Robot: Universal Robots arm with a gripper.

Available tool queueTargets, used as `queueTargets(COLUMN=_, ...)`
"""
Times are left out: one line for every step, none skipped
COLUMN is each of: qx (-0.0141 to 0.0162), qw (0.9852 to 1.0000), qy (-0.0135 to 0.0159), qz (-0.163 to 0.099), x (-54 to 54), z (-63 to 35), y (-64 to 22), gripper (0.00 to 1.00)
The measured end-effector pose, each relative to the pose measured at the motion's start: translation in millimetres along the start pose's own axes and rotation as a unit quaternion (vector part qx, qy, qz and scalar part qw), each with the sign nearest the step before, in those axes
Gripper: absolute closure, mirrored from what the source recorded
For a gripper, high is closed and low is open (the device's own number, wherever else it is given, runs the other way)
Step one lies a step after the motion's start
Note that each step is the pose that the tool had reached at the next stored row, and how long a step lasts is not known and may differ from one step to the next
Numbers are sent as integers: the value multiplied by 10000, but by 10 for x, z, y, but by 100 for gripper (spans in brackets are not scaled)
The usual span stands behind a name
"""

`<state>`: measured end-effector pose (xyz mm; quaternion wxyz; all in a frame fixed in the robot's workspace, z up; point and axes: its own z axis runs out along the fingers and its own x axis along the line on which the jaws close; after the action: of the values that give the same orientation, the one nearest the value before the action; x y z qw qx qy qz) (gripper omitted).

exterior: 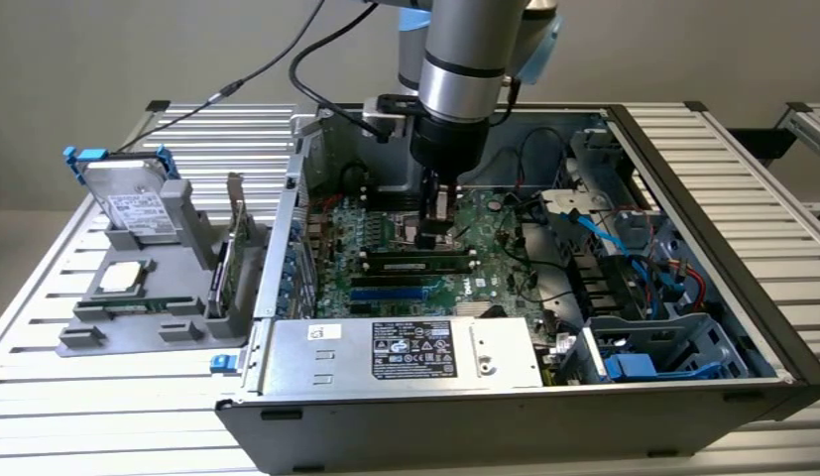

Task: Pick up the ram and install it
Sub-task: 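Press down the ram until it locks into place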

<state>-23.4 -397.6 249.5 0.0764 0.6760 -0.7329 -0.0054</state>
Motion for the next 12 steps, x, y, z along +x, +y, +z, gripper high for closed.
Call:
queueTargets(qx=-5, qw=10000, qy=-5, qz=52, x=0, z=-3, y=0, gripper=90)
queueTargets(qx=-7, qw=9999, qy=-8, qz=100, x=0, z=-7, y=1, gripper=90)
queueTargets(qx=-8, qw=9999, qy=-11, qz=146, x=1, z=-10, y=1, gripper=90)
queueTargets(qx=-9, qw=9998, qy=-12, qz=188, x=1, z=-14, y=1, gripper=90)
queueTargets(qx=-10, qw=9997, qy=-15, qz=237, x=1, z=-16, y=1, gripper=90)
queueTargets(qx=-12, qw=9996, qy=-15, qz=283, x=1, z=-17, y=1, gripper=90)
queueTargets(qx=-12, qw=9995, qy=-13, qz=328, x=1, z=-18, y=2, gripper=90)
queueTargets(qx=-12, qw=9993, qy=-10, qz=367, x=1, z=-20, y=2, gripper=90)
queueTargets(qx=-10, qw=9991, qy=-5, qz=413, x=2, z=-21, y=1, gripper=90)
queueTargets(qx=-7, qw=9989, qy=-3, qz=458, x=2, z=-21, y=2, gripper=90)
queueTargets(qx=-4, qw=9987, qy=-1, qz=504, x=3, z=-21, y=2, gripper=90)
queueTargets(qx=-3, qw=9985, qy=-1, qz=551, x=2, z=-22, y=2, gripper=90)
